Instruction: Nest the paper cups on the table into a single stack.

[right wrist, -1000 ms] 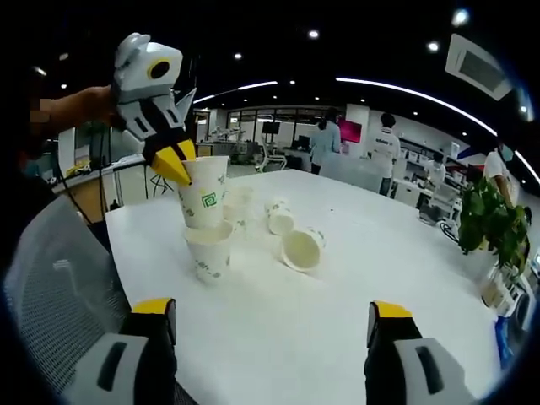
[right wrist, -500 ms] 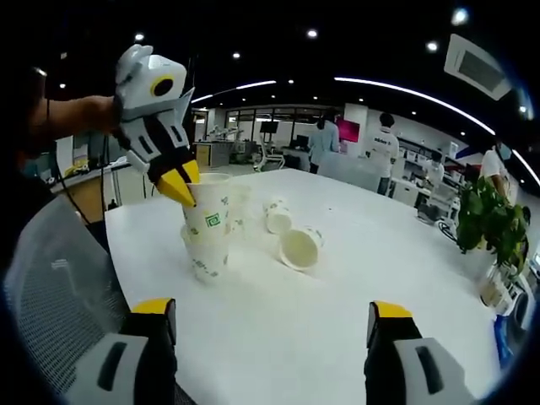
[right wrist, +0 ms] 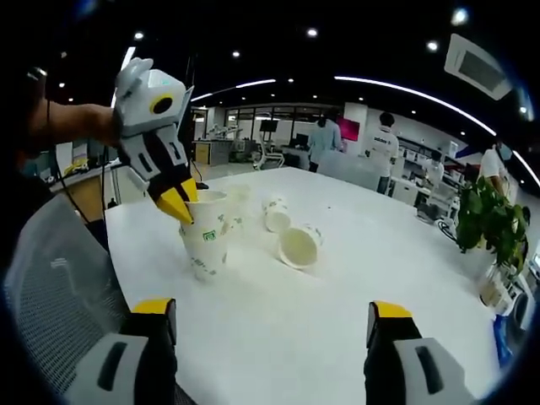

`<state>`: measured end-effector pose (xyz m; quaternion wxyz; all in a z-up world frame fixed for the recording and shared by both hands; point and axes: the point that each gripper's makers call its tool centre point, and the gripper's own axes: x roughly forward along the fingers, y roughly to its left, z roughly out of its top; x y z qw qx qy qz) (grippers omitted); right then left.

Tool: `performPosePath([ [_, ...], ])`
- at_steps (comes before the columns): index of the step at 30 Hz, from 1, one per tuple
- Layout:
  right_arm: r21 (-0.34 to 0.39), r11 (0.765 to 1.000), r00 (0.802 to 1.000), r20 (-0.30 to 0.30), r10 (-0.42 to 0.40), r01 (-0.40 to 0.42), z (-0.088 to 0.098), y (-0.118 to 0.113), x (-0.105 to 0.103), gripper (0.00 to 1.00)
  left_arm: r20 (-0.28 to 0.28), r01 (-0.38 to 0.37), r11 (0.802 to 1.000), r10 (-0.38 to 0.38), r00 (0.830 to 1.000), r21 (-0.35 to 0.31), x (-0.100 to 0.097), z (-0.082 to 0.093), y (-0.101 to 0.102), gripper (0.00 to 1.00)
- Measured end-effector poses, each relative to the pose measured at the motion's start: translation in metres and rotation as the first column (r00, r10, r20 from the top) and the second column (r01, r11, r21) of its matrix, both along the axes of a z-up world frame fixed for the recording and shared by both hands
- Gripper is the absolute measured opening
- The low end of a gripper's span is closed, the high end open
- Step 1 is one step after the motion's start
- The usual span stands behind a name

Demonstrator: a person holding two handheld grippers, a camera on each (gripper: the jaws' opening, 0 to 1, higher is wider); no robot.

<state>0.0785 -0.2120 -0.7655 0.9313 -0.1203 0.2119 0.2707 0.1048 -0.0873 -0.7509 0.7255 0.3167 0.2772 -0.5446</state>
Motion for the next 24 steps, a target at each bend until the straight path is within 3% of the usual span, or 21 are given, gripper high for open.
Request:
performPosePath([
  [6,0.001,1.000,1.000,0.001,-0.004,0.004,0.001,0.000,0.001,0.95,-0.012,0.000,1.000,0.000,1.000,0.002,0.001,-0.005,-0.002,0.00],
  [13,-0.003,1.000,1.000,0.006,-0.013,0.013,0.002,-0.002,0.001,0.95,-0.101,-0.045,0.997,0.040,0.994,-0.055,-0.001,-0.011,-0.005,0.01],
  [24,-0.009,1.000,1.000,0.008,-0.020,0.020,0.002,-0.002,0.002,0.94,-0.169,-0.052,0.996,0.039,0.985,-0.076,-0.002,-0.025,-0.006,0.04],
])
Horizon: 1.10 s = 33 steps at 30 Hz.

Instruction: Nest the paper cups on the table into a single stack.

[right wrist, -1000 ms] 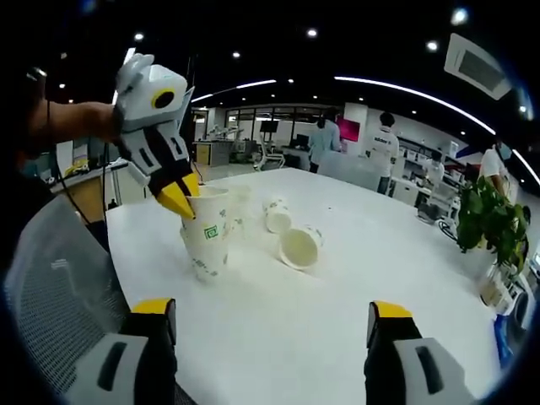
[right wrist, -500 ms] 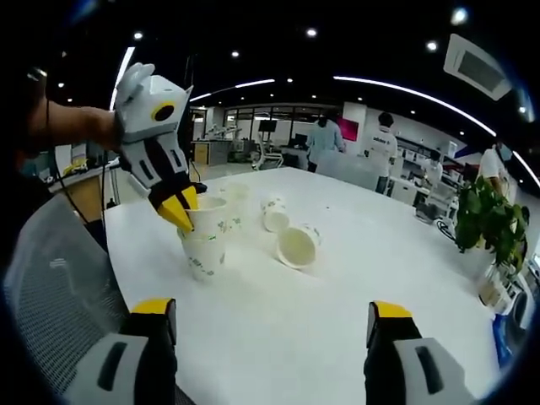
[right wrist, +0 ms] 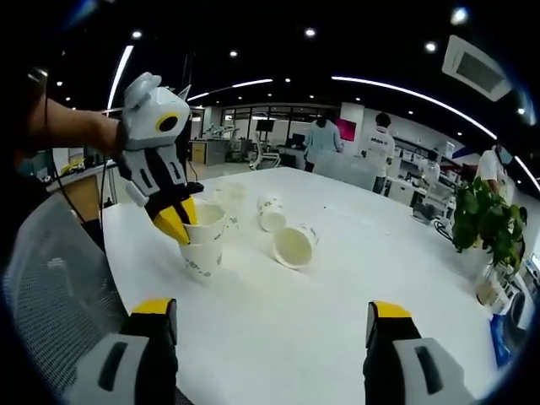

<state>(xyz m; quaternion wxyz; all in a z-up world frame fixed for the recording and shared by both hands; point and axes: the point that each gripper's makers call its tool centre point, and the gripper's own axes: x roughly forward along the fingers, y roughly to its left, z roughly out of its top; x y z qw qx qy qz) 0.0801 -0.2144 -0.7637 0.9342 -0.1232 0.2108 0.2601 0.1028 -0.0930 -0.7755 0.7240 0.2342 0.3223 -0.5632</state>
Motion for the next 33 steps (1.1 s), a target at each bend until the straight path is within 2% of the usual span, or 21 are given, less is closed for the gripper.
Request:
performPosePath([
  [2,0.000,1.000,1.000,0.001,-0.001,0.001,0.001,0.000,0.000,0.94,0.015,0.024,0.999,-0.025,1.000,0.040,0.001,-0.008,0.003,0.05],
  [9,-0.004,1.000,1.000,-0.002,0.000,0.000,0.001,0.001,-0.001,0.94,-0.005,0.019,0.999,-0.019,1.000,0.033,0.000,-0.017,0.002,0.05],
  [12,-0.004,1.000,1.000,-0.002,0.003,-0.003,0.001,0.001,-0.001,0.94,-0.005,0.029,0.999,-0.029,1.000,0.026,-0.003,-0.015,0.000,0.07],
  [25,0.006,1.000,1.000,-0.005,0.029,-0.029,0.001,0.006,-0.003,0.95,0.042,-0.004,0.999,0.006,0.999,-0.041,0.005,0.015,0.006,0.23],
  [33,0.010,1.000,1.000,-0.002,0.024,-0.024,-0.001,0.002,-0.002,0.95,0.079,-0.050,0.994,0.058,0.995,-0.095,0.025,0.038,0.013,0.27],
])
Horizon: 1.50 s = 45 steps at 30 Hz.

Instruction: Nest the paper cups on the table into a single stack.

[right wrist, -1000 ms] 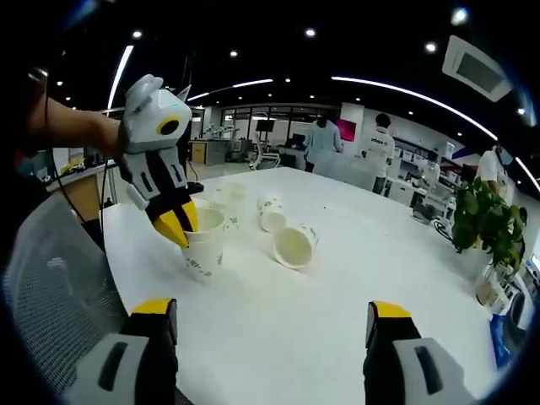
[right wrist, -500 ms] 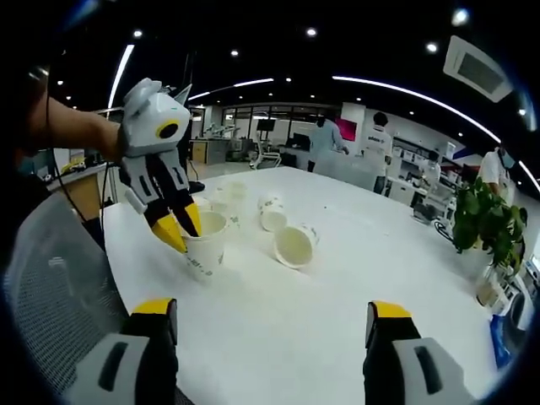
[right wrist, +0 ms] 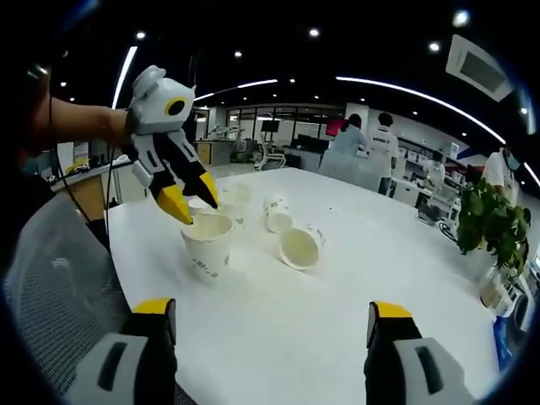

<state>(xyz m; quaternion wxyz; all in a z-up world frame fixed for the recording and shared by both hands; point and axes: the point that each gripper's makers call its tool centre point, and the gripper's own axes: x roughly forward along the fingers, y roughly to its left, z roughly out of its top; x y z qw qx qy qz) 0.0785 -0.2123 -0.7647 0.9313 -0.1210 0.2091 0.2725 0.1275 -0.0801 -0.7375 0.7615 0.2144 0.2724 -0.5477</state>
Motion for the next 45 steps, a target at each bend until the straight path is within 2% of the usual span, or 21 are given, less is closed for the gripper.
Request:
performPosePath([
  [4,-0.002,1.000,1.000,0.000,0.001,-0.001,-0.001,-0.001,0.000,0.95,0.011,-0.039,0.999,0.039,0.999,-0.011,0.018,0.007,0.009,0.26],
  [7,0.000,1.000,1.000,0.003,-0.006,0.006,-0.001,-0.003,0.001,0.95,0.048,-0.064,0.998,0.065,0.997,-0.028,0.035,0.008,0.016,0.25],
  [10,-0.001,1.000,1.000,0.001,-0.008,0.008,-0.002,-0.004,0.001,0.95,0.070,-0.108,0.994,0.109,0.992,-0.010,0.046,0.006,0.023,0.24],
  [14,-0.004,1.000,1.000,0.001,-0.007,0.007,-0.001,-0.003,0.001,0.95,0.086,-0.147,0.989,0.147,0.985,0.001,0.063,0.002,0.032,0.23],
  [15,-0.004,1.000,1.000,0.000,-0.007,0.007,-0.001,-0.003,0.001,0.95,0.087,-0.178,0.984,0.178,0.980,-0.003,0.071,-0.001,0.035,0.23],
  [19,-0.006,1.000,1.000,-0.002,-0.007,0.007,-0.001,-0.002,0.000,0.94,0.099,-0.219,0.976,0.217,0.971,0.003,0.090,-0.012,0.043,0.19],
  [22,-0.006,1.000,1.000,-0.005,-0.008,0.008,-0.001,-0.002,0.000,0.94,0.096,-0.247,0.969,0.245,0.965,0.010,0.096,-0.017,0.045,0.18],
  [33,-0.008,1.000,1.000,-0.010,-0.013,0.013,-0.001,-0.001,0.000,0.94,0.035,-0.291,0.955,0.289,0.957,0.065,0.103,-0.048,0.045,0.09],
  [37,-0.006,1.000,1.000,-0.011,-0.018,0.018,-0.001,-0.001,0.001,0.94,0.023,-0.278,0.957,0.277,0.961,0.084,0.100,-0.052,0.043,0.02],
  [41,-0.007,1.000,1.000,-0.010,-0.019,0.019,0.000,-0.001,0.001,0.94,0.018,-0.264,0.961,0.264,0.964,0.080,0.099,-0.050,0.040,0.01],
  [45,-0.005,1.000,1.000,-0.008,-0.022,0.022,0.000,-0.001,0.001,0.94,0.038,-0.244,0.965,0.242,0.970,0.096,0.097,-0.050,0.040,0.00],
])
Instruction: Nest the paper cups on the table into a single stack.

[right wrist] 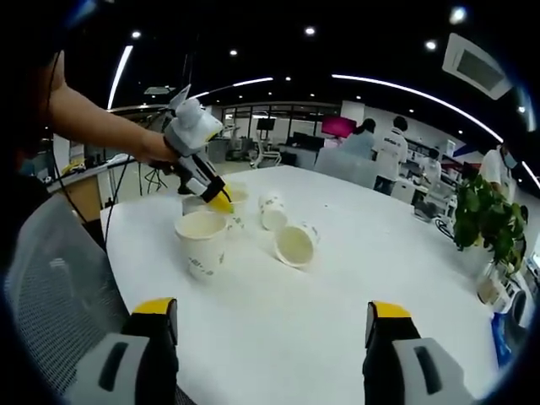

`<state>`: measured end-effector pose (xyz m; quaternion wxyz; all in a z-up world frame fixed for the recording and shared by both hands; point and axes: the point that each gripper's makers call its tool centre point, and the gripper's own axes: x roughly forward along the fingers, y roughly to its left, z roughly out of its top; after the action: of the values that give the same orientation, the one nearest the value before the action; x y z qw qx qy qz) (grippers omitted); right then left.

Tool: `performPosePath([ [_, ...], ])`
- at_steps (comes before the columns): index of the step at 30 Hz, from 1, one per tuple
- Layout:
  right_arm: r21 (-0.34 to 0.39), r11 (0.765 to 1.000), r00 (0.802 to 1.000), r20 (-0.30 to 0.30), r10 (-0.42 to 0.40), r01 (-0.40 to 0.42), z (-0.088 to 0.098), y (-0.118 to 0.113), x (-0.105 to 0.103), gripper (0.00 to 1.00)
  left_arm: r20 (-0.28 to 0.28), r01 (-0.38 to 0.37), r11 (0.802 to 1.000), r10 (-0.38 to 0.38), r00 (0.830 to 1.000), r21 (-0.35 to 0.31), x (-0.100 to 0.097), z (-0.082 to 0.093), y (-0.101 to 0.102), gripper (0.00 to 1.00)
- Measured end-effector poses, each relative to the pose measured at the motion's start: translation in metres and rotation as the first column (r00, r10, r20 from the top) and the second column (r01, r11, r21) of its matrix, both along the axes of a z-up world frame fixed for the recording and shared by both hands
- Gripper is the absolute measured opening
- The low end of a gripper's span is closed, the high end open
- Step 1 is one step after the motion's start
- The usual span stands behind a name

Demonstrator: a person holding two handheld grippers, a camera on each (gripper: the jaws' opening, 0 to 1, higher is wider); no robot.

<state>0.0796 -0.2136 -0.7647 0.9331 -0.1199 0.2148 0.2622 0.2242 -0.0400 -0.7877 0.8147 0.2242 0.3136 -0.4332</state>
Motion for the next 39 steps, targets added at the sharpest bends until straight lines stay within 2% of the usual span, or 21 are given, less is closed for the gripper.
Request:
performPosePath([
  [4,0.000,1.000,1.000,0.001,0.007,-0.007,0.000,0.002,-0.001,0.94,0.022,0.018,1.000,-0.018,1.000,-0.018,-0.004,0.009,-0.005,0.00],
  [15,0.004,1.000,1.000,0.004,0.019,-0.019,0.002,0.006,-0.003,0.94,0.060,0.041,0.998,-0.037,0.997,-0.056,-0.016,0.047,-0.008,0.00],
  [20,0.002,1.000,1.000,0.002,0.031,-0.031,0.000,0.006,-0.003,0.95,0.071,0.068,0.996,-0.064,0.995,-0.049,-0.023,0.062,-0.008,0.00],
  [34,0.007,0.999,0.999,0.002,0.047,-0.047,0.000,0.008,-0.003,0.96,0.099,0.188,0.981,-0.182,0.978,-0.046,-0.067,0.104,-0.024,0.00],
  [39,0.000,0.998,0.998,0.000,0.059,-0.059,-0.002,0.009,-0.004,0.96,0.099,0.239,0.971,-0.234,0.967,-0.033,-0.081,0.111,-0.031,0.00],
])
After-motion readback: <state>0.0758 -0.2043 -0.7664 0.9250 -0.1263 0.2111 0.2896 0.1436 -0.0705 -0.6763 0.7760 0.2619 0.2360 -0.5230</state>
